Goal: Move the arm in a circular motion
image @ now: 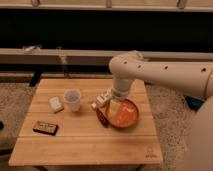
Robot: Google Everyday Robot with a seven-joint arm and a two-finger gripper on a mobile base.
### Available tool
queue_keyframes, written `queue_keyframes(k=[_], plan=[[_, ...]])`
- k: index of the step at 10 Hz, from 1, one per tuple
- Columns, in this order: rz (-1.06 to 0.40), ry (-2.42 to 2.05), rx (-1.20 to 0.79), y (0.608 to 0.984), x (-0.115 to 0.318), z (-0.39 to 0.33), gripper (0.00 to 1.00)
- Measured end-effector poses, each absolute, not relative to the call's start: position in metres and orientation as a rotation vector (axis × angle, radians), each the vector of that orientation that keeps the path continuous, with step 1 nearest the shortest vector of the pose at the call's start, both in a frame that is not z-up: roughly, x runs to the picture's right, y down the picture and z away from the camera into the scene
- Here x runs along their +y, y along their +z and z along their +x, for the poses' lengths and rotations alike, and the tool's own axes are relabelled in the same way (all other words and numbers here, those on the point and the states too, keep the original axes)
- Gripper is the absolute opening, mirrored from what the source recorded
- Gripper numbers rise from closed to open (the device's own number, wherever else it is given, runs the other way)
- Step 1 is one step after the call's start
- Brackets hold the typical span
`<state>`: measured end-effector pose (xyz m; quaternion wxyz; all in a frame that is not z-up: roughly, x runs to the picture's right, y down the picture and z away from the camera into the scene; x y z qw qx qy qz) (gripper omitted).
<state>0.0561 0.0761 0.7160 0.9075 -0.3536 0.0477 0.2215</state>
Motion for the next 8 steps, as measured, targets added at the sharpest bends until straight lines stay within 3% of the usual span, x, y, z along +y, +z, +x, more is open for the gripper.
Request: queue_keyframes(k=[8], plan=[[-0.698, 0.363, 0.085, 0.729, 0.047, 0.016, 0.8]])
